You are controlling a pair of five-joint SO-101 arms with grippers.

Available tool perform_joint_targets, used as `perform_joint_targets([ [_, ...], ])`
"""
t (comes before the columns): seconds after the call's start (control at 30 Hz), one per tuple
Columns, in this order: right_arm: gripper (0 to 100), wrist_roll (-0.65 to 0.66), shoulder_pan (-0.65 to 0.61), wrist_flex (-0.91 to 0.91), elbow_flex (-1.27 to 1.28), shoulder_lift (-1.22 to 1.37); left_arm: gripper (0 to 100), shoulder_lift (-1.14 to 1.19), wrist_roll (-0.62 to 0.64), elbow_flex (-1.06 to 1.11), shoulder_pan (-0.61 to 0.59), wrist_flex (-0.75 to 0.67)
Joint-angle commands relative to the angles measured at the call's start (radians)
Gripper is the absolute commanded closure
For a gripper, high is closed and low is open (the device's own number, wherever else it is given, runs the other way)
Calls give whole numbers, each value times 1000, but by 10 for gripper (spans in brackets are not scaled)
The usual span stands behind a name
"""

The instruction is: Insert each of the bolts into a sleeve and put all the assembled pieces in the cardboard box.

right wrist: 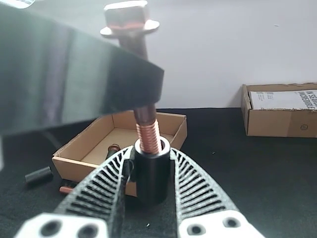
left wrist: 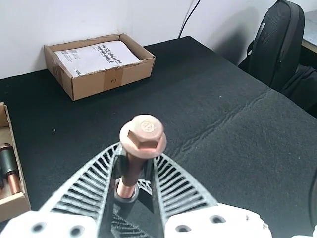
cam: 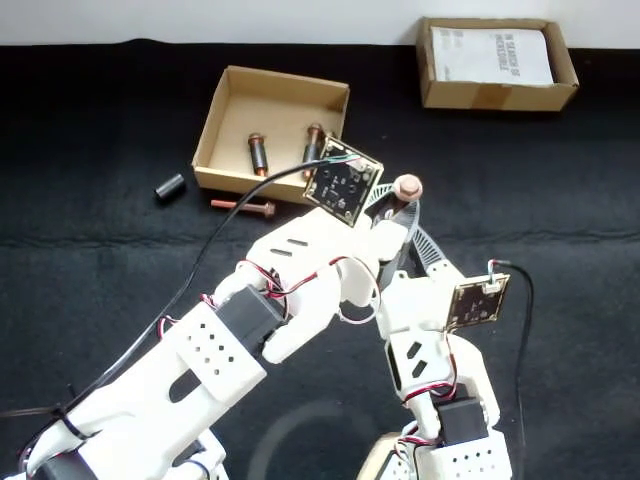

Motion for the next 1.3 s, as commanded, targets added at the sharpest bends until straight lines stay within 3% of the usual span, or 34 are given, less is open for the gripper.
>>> perform_joint_targets([
  [0.0,992,-5,-12,-2,139,-10,991,-2,0,-10,38,3],
  [0.17,992,-5,-12,41,139,-15,973,-4,0,-5,38,14],
  [0.37,992,-5,-12,58,137,-19,800,-4,2,-12,33,117],
  [0.73,992,-5,-12,61,99,-19,796,-8,2,-12,-101,181],
  [1.27,992,71,-12,61,82,-19,797,-10,2,-45,-107,203],
])
